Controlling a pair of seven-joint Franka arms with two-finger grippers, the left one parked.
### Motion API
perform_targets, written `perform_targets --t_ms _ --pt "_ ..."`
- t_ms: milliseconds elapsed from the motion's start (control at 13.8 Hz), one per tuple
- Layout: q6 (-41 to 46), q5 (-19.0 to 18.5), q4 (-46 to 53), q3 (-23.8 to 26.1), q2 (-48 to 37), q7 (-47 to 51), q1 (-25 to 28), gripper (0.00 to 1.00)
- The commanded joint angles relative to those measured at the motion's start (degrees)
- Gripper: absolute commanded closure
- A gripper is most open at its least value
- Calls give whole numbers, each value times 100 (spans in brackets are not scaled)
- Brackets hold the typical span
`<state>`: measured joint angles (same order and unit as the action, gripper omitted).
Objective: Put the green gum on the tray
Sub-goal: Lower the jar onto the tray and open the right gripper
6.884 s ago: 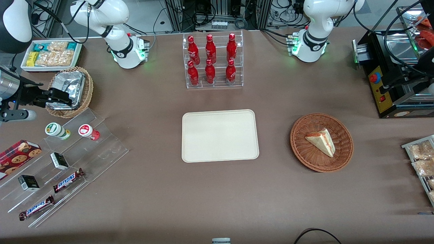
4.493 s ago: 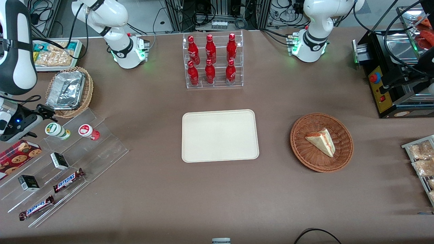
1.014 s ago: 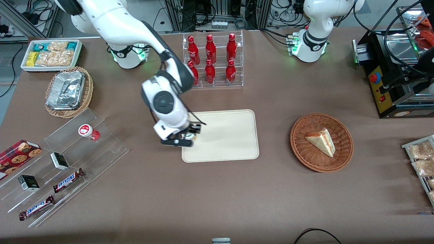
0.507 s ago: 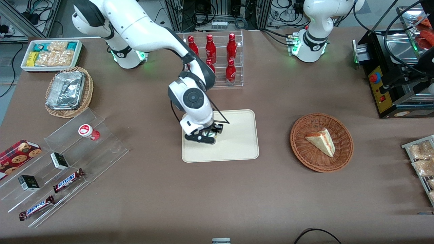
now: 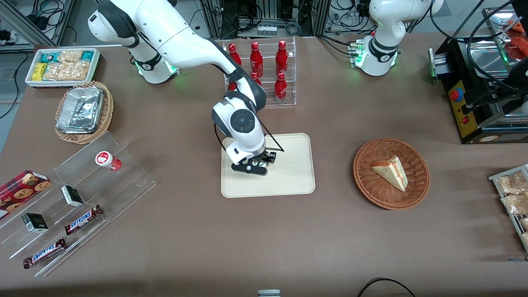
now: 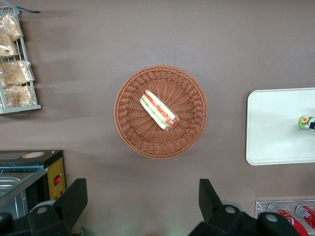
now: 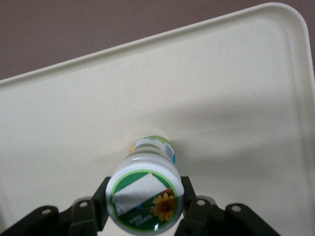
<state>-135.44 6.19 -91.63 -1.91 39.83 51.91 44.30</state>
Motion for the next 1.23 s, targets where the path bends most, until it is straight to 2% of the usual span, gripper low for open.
perform_targets --t_ms 0,145,797,1014,1159 --pt "-123 -135 189 -38 183 39 35 0" --pt "-123 -302 189 -38 183 39 79 0" --pt "61 -329 189 -47 42 -49 79 0" --pt "289 -635 180 -47 -98 -76 44 0" --pt "552 -680 180 -47 -273 -137 0 0"
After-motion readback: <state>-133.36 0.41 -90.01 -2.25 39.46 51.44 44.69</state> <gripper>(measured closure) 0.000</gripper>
